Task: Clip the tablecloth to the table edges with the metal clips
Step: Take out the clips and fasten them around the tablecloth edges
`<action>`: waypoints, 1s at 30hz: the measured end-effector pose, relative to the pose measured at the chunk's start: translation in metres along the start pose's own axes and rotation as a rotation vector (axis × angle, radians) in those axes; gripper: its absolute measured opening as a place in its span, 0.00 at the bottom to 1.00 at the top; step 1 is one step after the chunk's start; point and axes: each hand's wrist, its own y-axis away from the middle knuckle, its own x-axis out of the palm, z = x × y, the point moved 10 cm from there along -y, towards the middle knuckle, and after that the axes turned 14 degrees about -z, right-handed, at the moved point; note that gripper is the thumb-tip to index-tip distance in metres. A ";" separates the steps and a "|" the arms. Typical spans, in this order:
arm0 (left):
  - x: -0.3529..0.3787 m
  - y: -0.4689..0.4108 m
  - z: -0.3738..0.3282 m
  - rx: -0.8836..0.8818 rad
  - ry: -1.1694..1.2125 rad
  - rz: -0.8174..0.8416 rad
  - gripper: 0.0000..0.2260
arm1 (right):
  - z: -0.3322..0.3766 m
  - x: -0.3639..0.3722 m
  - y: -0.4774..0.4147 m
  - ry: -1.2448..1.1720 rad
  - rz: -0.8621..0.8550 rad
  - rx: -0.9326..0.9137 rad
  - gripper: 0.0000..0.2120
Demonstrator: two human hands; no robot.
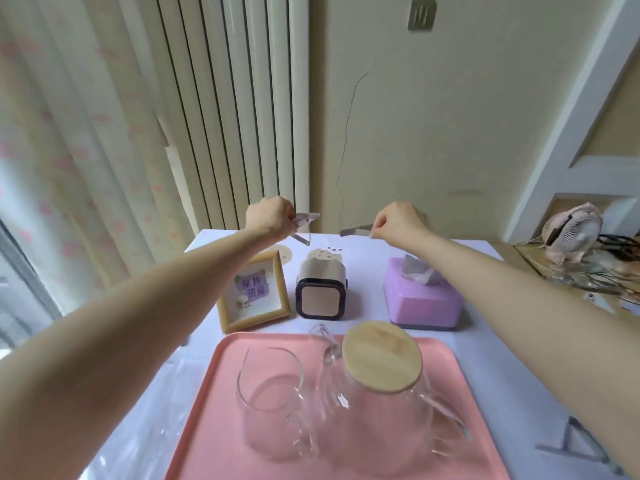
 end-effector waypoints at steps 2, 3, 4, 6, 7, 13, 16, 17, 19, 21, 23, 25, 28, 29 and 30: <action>0.022 -0.011 -0.001 -0.003 -0.036 0.052 0.09 | -0.005 0.015 -0.011 0.033 0.022 0.005 0.07; 0.033 -0.016 -0.002 0.000 -0.060 0.082 0.08 | -0.008 0.024 -0.017 0.053 0.032 0.010 0.07; 0.046 -0.021 -0.002 0.002 -0.085 0.109 0.08 | -0.012 0.033 -0.022 0.074 0.046 0.016 0.07; 0.072 -0.031 -0.002 0.004 -0.123 0.164 0.07 | -0.020 0.054 -0.034 0.112 0.088 0.034 0.07; 0.084 -0.034 -0.003 0.005 -0.131 0.196 0.07 | -0.025 0.065 -0.039 0.130 0.114 0.044 0.07; 0.146 -0.046 -0.011 0.032 -0.143 0.287 0.09 | -0.039 0.108 -0.063 0.159 0.196 0.092 0.11; 0.164 -0.049 -0.013 0.051 -0.161 0.281 0.08 | -0.042 0.124 -0.067 0.149 0.215 0.108 0.11; 0.167 -0.050 -0.013 0.052 -0.167 0.273 0.08 | -0.043 0.129 -0.067 0.144 0.225 0.105 0.12; 0.169 -0.052 -0.009 0.043 -0.190 0.260 0.08 | -0.043 0.134 -0.067 0.126 0.234 0.097 0.14; 0.170 -0.053 -0.002 0.012 -0.216 0.264 0.08 | -0.044 0.135 -0.067 0.102 0.227 0.088 0.13; 0.172 -0.052 0.005 -0.030 -0.228 0.295 0.08 | -0.044 0.131 -0.066 0.071 0.206 0.075 0.13; 0.170 -0.050 0.009 -0.062 -0.218 0.317 0.09 | -0.043 0.124 -0.064 0.041 0.185 0.061 0.13; 0.155 -0.047 0.008 -0.094 -0.172 0.288 0.06 | -0.040 0.109 -0.060 -0.025 0.166 0.080 0.11; 0.148 -0.047 0.007 -0.095 -0.149 0.264 0.06 | -0.038 0.101 -0.059 -0.052 0.157 0.093 0.10; 0.141 -0.046 0.005 -0.086 -0.119 0.237 0.07 | -0.035 0.092 -0.057 -0.070 0.146 0.098 0.09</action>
